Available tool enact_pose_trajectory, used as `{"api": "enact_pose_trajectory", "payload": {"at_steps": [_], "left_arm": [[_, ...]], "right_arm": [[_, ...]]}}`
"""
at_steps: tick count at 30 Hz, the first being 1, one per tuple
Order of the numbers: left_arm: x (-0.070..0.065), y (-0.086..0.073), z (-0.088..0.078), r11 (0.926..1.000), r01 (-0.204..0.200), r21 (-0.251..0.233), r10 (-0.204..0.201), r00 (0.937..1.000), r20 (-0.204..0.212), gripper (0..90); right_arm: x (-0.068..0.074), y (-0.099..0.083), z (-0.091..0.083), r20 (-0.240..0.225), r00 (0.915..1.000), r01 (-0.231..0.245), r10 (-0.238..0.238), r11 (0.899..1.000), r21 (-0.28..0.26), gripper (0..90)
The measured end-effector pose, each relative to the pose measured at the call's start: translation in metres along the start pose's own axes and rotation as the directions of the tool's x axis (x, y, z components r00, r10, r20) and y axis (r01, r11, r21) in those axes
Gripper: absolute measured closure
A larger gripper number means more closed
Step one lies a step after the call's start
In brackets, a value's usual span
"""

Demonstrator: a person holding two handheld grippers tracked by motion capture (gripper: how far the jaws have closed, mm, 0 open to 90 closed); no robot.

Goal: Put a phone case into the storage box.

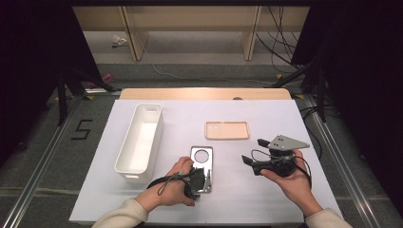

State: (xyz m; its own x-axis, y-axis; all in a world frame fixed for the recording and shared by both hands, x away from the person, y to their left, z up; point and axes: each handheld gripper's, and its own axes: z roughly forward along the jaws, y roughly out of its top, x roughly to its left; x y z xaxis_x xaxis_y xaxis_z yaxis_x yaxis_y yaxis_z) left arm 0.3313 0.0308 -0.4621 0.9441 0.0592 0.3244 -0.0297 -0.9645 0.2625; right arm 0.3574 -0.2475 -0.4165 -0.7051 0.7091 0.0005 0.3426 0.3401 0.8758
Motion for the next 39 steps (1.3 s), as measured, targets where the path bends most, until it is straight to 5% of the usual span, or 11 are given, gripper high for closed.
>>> {"api": "enact_pose_trajectory", "payload": {"at_steps": [18, 28, 39], "left_arm": [[0.005, 0.017, 0.003, 0.9949, -0.066, 0.077, 0.062, 0.9965, 0.056, 36.0], [0.003, 0.023, 0.003, 0.9863, -0.12, 0.114, 0.105, 0.9867, 0.124, 55.6], [-0.002, 0.026, 0.002, 0.9802, -0.147, 0.132, 0.128, 0.9812, 0.145, 71.7]], "right_arm": [[0.0, 0.0, 0.0, -0.004, 1.0, -0.003, 0.003, 1.0, -0.001, 16.3], [0.0, 0.0, 0.001, -0.008, 1.0, 0.0, 0.0, 1.0, 0.004, 16.3], [0.001, -0.001, 0.002, -0.015, 0.9999, 0.001, -0.001, 1.0, 0.014, 16.3]]}}
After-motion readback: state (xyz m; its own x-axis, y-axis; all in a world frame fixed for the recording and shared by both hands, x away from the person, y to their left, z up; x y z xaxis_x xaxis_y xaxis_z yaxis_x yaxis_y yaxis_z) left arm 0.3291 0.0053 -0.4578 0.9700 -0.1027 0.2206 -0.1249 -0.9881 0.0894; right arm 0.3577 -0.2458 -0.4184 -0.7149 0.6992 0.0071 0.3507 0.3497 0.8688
